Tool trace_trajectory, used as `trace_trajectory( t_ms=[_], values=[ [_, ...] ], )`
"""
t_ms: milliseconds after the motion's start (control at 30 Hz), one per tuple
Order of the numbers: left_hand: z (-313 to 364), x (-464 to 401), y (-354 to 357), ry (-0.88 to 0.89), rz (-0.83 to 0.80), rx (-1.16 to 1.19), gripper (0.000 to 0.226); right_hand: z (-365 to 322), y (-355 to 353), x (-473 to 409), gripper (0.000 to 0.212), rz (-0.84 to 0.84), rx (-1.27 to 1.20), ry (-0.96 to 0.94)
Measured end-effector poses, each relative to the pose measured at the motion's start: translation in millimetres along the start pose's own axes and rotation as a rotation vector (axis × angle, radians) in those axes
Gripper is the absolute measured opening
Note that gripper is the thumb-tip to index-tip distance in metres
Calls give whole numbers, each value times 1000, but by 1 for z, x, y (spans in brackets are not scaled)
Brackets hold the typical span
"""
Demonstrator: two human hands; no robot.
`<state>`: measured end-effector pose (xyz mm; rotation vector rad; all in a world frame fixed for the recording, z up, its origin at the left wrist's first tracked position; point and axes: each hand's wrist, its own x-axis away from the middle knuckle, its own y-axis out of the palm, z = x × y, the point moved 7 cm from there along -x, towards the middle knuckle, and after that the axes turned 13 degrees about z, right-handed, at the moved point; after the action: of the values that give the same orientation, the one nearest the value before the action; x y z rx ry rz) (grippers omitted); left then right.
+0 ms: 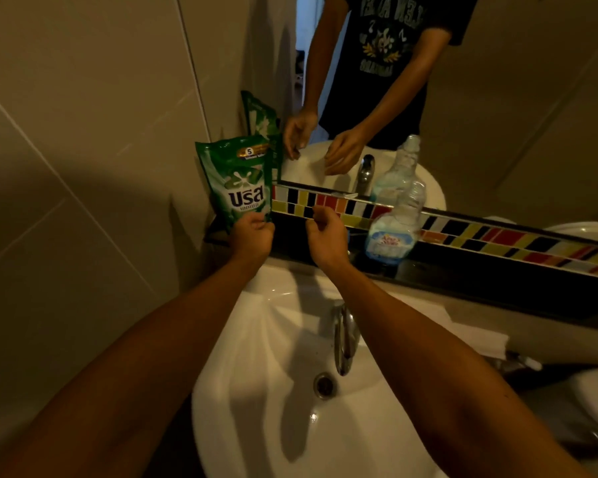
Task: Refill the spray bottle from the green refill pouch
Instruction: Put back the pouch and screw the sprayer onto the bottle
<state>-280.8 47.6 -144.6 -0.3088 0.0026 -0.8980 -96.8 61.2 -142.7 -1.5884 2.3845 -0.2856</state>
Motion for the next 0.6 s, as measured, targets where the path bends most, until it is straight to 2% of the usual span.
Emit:
trace_trajectory(
  t_ms=[167,367,433,600],
  values=[
    [5,36,39,123,-173,-87,36,17,-61,16,28,96,19,-4],
    [4,61,77,164,-265,-173,51,34,-135,20,17,261,-55,34],
    [4,65,87,166,-273,-187,53,40,-154,17,25,300,-89,60],
    [2,65,109,185,-270,-204,52,38,-184,-6,59,322,-69,27]
  ],
)
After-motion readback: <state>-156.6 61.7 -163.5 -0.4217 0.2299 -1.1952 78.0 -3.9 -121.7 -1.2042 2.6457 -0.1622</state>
